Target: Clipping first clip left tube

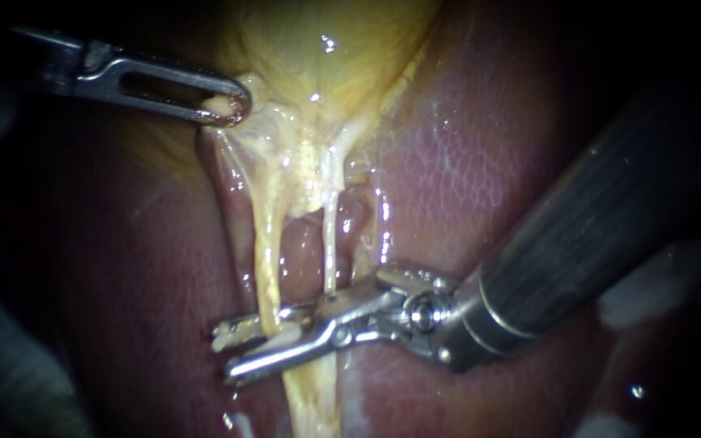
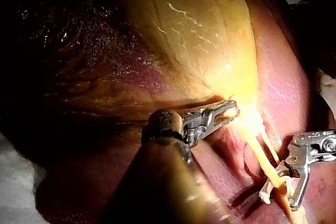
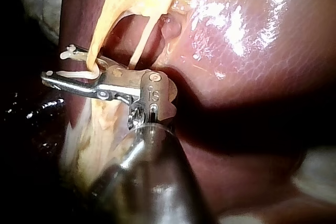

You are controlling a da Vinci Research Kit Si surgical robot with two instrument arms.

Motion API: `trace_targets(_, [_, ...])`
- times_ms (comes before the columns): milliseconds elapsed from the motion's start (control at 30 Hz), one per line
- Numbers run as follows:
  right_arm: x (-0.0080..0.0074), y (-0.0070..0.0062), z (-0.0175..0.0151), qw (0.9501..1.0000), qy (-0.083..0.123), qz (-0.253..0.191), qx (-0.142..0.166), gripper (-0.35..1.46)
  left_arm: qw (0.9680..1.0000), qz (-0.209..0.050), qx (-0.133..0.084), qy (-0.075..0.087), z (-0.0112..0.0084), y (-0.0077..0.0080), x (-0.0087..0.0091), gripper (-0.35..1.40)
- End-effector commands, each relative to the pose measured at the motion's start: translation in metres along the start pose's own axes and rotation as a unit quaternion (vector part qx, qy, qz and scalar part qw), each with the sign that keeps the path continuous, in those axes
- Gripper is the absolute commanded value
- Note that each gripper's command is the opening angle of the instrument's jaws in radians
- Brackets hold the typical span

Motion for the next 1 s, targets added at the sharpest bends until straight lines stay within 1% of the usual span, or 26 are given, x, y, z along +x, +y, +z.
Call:
trace_targets(33, [0.0,0.0,0.0,1.0,0.0,0.0,0.0,0.45,1.0,0.0,0.0,0.0,0.0,0.0,0.0,-0.35])
trace_targets(133, [0.0001,0.0,0.0,1.0,0.0,0.0,0.0,0.45,1.0,0.0,0.0,0.0,0.0,0.0,0.0,-0.35])
trace_targets(233, [0.0003,-0.0003,-0.0001,1.0,0.0,0.001,0.0,0.45,1.0,0.0,0.0,0.0,0.0,0.0,0.0,-0.35])
trace_targets(333, [0.001,-0.0012,-0.0004,1.0,-0.001,0.004,-0.001,0.45,1.0,0.0,0.0,0.0,0.0,0.0,0.0,-0.35])
trace_targets(467, [0.0022,-0.0027,-0.0005,1.0,0.001,0.009,-0.002,0.44,1.0,0.0,0.0,0.0,0.0,-0.0001,0.0,-0.35])
trace_targets(600, [0.0028,-0.0036,-0.0002,0.9999,-0.002,0.012,0.001,0.43,1.0,0.0,0.0,0.0,0.0,-0.0001,0.0,-0.35])
trace_targets(700, [0.0027,-0.0039,-0.0001,0.9999,-0.006,0.013,0.006,0.43,1.0,0.0,0.0,0.0,0.0,-0.0001,0.0,-0.35])
trace_targets(833, [0.0026,-0.0039,0.0,0.9999,-0.009,0.013,0.008,0.41,1.0,0.0,0.0,0.0,0.0,-0.0001,0.0,-0.35])
trace_targets(1000, [0.0026,-0.0039,-0.0002,0.9998,-0.012,0.013,0.01,0.3,1.0,0.0,0.0,0.0,0.0,-0.0001,0.0,-0.35])
